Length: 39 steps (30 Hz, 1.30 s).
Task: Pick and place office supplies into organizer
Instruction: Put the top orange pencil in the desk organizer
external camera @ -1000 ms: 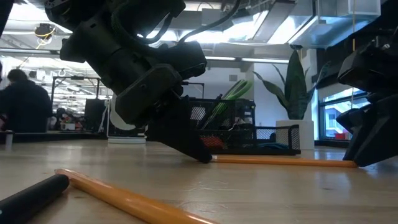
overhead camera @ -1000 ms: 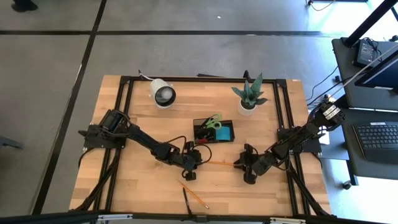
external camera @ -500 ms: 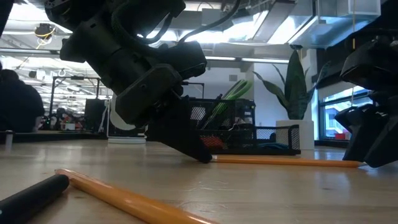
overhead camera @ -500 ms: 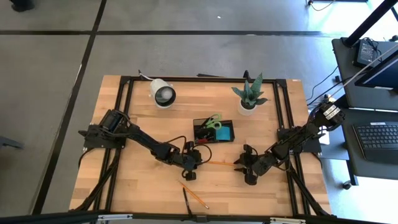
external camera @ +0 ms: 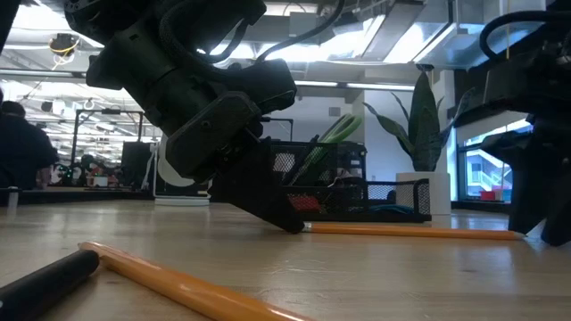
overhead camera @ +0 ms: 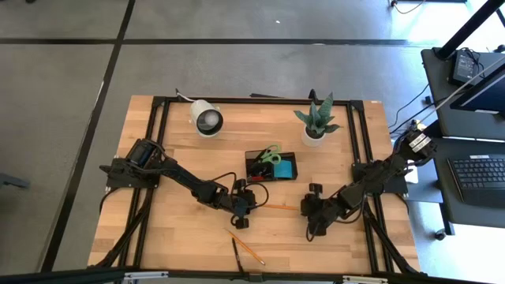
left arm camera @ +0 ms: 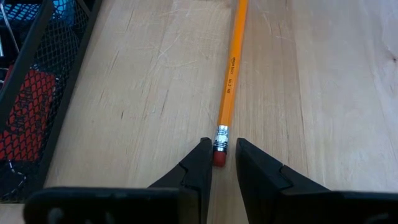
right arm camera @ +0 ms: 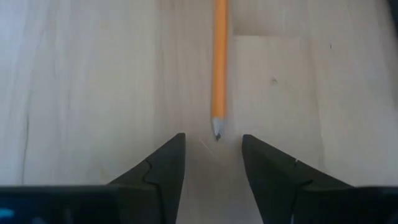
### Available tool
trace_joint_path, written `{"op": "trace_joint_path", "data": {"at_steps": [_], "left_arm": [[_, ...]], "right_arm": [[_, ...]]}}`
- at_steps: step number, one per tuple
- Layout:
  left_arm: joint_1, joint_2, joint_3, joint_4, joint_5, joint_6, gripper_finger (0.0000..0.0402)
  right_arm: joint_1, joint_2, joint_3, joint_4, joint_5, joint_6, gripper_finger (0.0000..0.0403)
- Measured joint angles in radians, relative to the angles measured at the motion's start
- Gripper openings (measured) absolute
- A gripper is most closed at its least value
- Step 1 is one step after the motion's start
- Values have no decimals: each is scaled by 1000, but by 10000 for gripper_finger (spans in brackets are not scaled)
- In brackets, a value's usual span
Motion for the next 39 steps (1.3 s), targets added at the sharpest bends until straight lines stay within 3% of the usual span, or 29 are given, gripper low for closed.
{"op": "trace_joint_path", "data": {"at_steps": [18,30,39], "left_arm": [[0,0,0,0,0,8,63],[0,0,0,0,-2,8,65],[0,0,-1,9,-7,8,64]], "right_arm": [[0,31,13,13,12,9,160],[-1,35,12,35,25,2,73],[-17,68,14,61,48,-5,56]]}}
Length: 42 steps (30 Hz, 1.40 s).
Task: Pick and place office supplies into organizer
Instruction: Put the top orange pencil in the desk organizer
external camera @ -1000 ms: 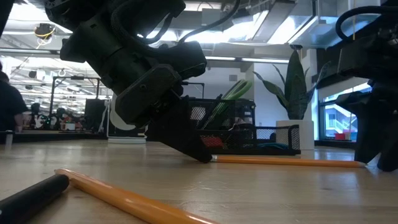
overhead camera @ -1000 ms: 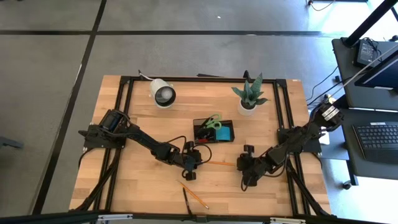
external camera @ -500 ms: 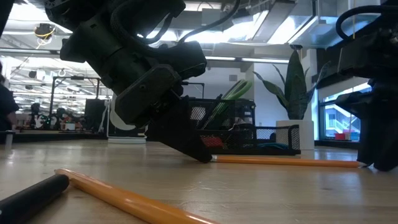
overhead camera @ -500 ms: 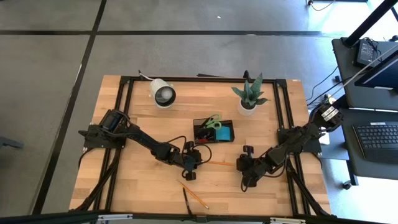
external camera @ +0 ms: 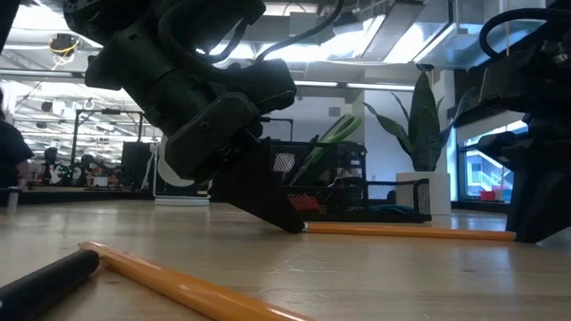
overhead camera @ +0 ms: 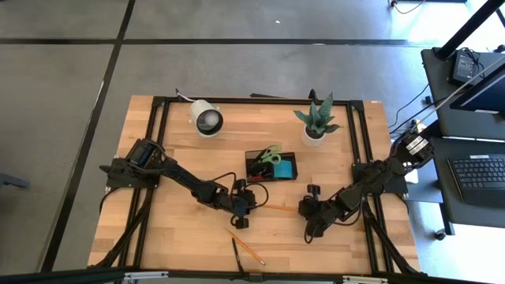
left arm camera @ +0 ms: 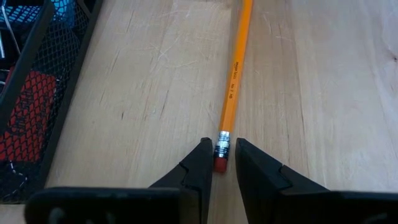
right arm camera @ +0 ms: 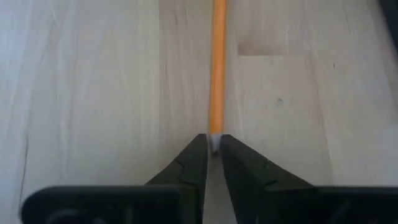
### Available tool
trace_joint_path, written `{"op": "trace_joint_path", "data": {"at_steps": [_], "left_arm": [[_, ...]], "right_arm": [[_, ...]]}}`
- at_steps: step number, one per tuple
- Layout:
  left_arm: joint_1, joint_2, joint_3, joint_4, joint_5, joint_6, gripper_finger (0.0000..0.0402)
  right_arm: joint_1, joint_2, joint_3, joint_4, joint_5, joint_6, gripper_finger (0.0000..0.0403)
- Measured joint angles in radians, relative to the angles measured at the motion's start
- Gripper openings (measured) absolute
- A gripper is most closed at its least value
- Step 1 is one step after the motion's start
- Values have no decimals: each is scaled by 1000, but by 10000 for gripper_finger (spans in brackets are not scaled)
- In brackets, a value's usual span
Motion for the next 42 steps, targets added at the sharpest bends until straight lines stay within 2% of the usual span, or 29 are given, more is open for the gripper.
{"op": "trace_joint_path", "data": {"at_steps": [3,8,19,26,42], "left_arm": [[0,0,0,0,0,1,65],[0,-4,0,1,-13,0,70],[-1,-95,-3,-50,26,44,107],[6,-87,-3,-67,29,37,124],[15,-67,-1,2,32,52,115]], "right_arm": [[-1,0,0,-1,-1,11,50],[-3,0,3,-8,-13,12,9],[-5,0,5,-14,-41,16,3],[-5,0,5,-14,-42,16,2],[-5,0,5,-14,-43,15,0]]}}
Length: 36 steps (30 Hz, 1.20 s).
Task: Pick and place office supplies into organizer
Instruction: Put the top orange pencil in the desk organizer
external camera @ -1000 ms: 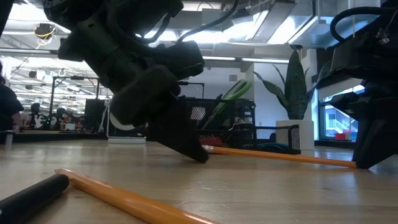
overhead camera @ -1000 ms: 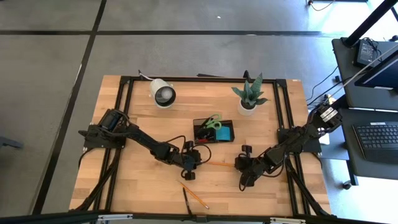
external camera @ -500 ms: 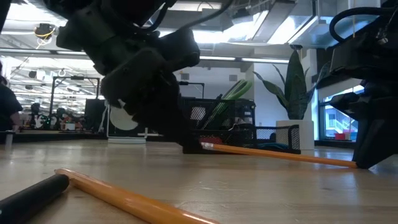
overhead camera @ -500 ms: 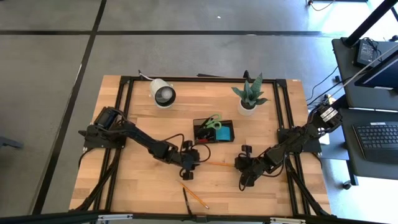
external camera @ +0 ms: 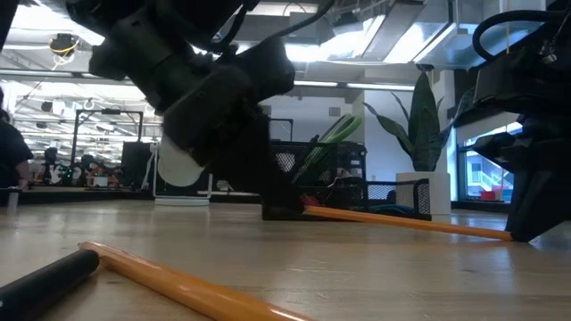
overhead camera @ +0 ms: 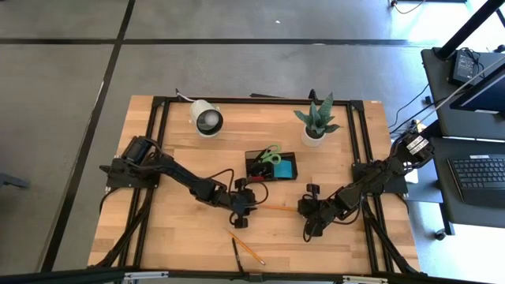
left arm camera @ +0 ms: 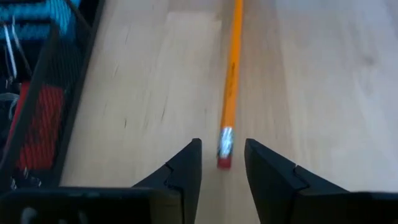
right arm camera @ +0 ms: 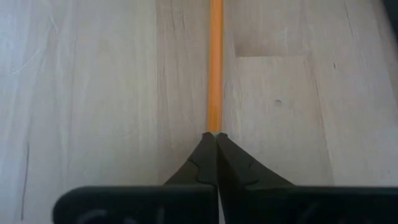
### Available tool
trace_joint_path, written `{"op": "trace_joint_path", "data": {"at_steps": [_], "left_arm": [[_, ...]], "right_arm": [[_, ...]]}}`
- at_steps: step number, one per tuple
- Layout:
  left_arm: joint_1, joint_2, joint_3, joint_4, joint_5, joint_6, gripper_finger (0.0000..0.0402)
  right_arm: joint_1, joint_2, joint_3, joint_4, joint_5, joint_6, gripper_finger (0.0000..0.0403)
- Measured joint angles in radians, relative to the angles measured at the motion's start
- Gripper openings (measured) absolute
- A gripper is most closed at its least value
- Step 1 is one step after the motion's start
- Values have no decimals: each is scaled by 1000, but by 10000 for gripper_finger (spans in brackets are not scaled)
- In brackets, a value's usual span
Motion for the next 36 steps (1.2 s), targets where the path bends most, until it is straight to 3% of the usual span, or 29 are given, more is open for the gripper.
{"op": "trace_joint_path", "data": {"at_steps": [20,29,36], "left_arm": [[17,7,2,3,32,13,42],[17,7,2,3,32,98,10],[17,3,2,3,30,90,9]], "right_arm": [[0,0,0,0,0,-1,0],[1,0,0,1,3,-9,0],[18,-7,-4,6,54,-53,49]]}}
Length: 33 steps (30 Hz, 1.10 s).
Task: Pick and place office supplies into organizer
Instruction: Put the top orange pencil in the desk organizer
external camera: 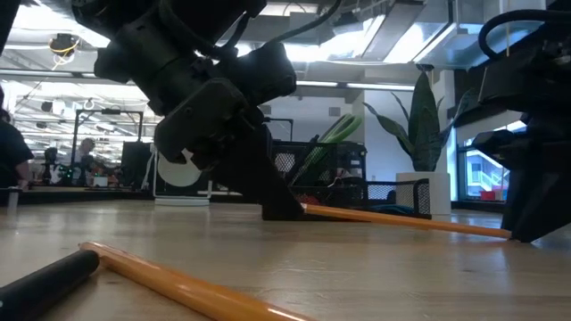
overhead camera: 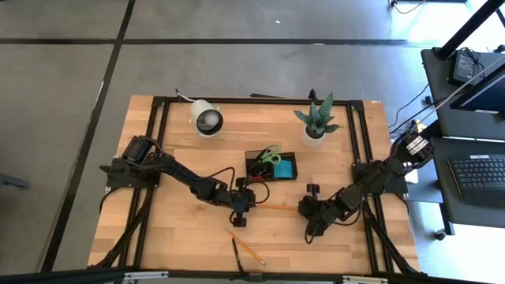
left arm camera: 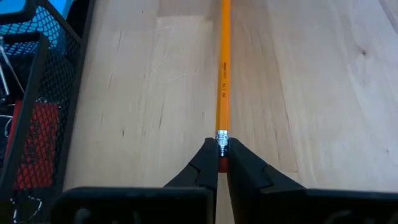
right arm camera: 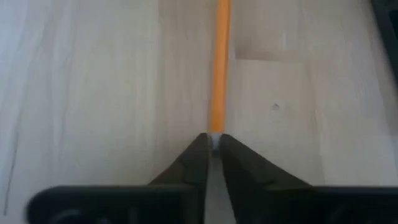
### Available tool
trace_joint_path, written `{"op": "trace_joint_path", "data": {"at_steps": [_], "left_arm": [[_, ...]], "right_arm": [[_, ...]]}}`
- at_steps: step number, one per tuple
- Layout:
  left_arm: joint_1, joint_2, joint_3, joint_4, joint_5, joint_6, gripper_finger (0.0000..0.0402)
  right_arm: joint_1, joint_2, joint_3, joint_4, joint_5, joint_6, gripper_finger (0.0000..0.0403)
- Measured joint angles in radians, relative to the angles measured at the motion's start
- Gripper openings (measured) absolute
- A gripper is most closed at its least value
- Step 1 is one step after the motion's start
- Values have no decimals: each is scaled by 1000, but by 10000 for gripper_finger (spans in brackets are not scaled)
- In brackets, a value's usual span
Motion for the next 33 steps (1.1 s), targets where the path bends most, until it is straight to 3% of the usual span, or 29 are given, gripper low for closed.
{"op": "trace_joint_path", "data": {"at_steps": [6,12,24,33], "left_arm": [[0,-1,43,-52,-1,0,9],[0,-39,157,-354,6,-1,9],[29,-246,500,-1006,27,-1,8],[152,-267,679,-1332,87,-25,8]], "right_arm": [[-7,-78,-11,-65,-3,23,150],[7,-192,-10,-180,23,100,221],[19,-213,-8,-212,36,96,220],[19,-212,-7,-212,37,100,219]]}}
